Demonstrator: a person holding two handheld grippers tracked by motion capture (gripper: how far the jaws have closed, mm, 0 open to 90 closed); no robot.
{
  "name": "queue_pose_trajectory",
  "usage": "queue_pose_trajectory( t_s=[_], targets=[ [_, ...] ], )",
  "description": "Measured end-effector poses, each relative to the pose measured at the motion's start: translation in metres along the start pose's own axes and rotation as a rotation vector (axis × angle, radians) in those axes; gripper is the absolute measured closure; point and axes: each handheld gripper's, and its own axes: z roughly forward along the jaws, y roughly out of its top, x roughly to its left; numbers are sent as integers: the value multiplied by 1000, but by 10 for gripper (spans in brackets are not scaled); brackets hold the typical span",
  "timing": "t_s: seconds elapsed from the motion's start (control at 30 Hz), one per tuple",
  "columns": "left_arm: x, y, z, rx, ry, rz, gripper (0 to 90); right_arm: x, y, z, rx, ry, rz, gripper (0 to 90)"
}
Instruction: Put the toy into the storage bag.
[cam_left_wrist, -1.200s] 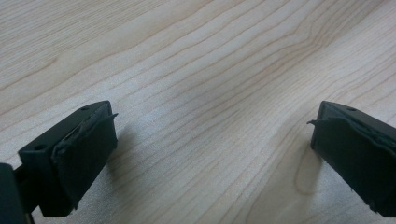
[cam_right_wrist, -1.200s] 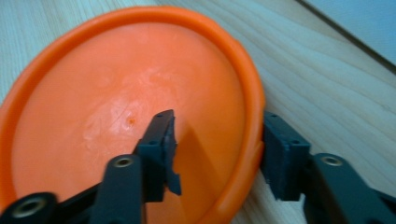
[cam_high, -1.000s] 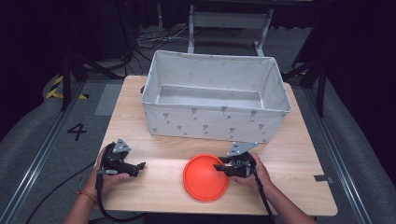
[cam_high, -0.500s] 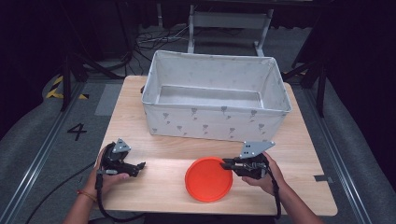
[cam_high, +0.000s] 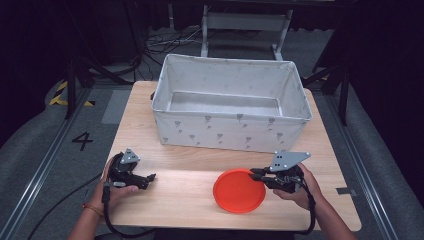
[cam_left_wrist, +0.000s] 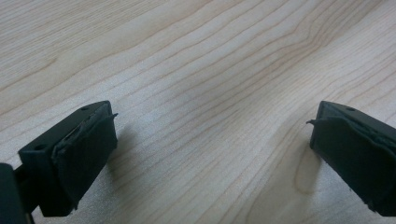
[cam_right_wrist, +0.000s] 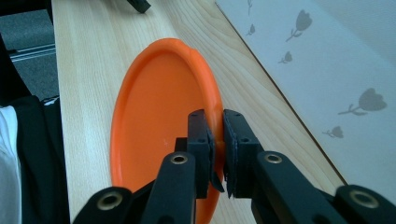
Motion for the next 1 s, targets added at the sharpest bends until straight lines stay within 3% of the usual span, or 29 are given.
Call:
queue_pose_trajectory(
  t_s=[0.43, 1.0],
  targets=[
    [0, 0, 0, -1, 3, -1, 11, -4, 1, -21, 52, -29, -46, 824],
    [-1, -1, -1, 3, 3, -14, 12, -14, 11, -67, 162, -62, -101, 825]
  ],
)
